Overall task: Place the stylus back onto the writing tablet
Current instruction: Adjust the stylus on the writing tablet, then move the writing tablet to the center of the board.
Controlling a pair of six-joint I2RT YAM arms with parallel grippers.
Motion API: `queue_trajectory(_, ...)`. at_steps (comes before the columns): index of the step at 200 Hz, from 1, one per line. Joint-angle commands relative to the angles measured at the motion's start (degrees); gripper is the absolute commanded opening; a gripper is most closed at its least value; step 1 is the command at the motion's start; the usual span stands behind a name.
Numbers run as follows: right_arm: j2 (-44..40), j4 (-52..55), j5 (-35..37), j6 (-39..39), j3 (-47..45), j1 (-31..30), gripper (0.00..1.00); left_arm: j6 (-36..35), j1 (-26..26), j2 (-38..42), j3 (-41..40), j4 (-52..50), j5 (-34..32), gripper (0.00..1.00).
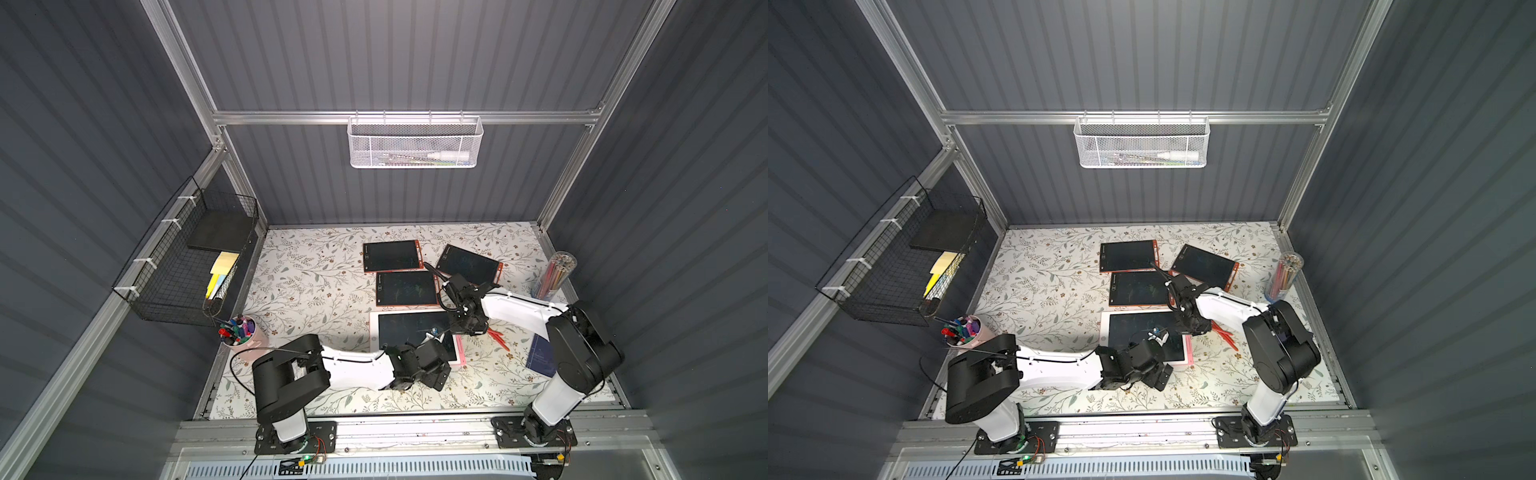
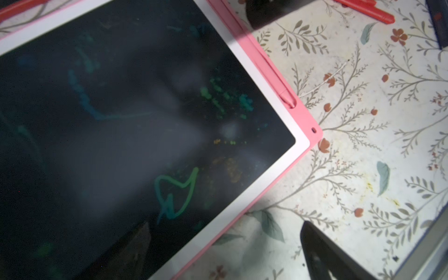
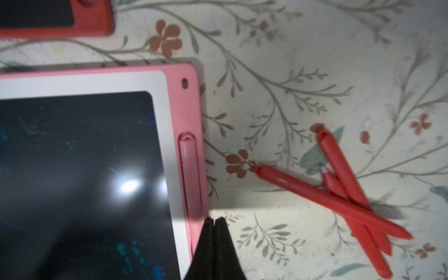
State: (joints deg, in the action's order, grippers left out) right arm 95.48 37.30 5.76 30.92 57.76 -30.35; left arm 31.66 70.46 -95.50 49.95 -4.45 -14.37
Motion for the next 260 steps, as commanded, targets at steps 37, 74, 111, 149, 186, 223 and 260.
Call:
queue_trajectory(37, -3.46, -1.13, -4.89, -0.26, -2.73, 2.65, 0.01, 0.08, -5.86, 13.63, 4.62, -5.57, 2.31, 0.99)
queue_trajectory(74, -3.13, -2.93, -5.67, -0.04, -4.78, 2.74, 0.08, -2.28, -11.76, 20.49, 7.3, -4.37, 5.32, 0.99)
queue_trajectory(111, -2.08, -3.22, -4.9, -0.24, -5.56, 2.69, 0.09, -3.84, -14.61, 22.74, 9.96, -6.28, 3.13, 0.99)
queue_trajectory(149, -0.27, -3.74, -4.8, 0.07, -5.4, 1.54, 0.09, -4.33, -16.52, 24.4, 13.05, -7.88, 0.67, 0.99)
queue_trajectory(186, 1.91, -3.81, -3.3, 1.28, -4.28, -0.87, 0.09, -6.11, -19.31, 25.03, 15.0, -8.45, 1.02, 0.99)
queue_trajectory(223, 3.96, -5.01, -4.56, 3.65, -1.87, -4.88, 0.09, -9.67, -23.38, 25.11, 18.76, -8.82, 0.68, 0.99)
queue_trajectory(260, 7.54, -5.51, -5.43, 5.41, 3.19, -8.59, 0.09, -12.99, -27.53, 23.47, 22.46, -8.61, 1.17, 0.99)
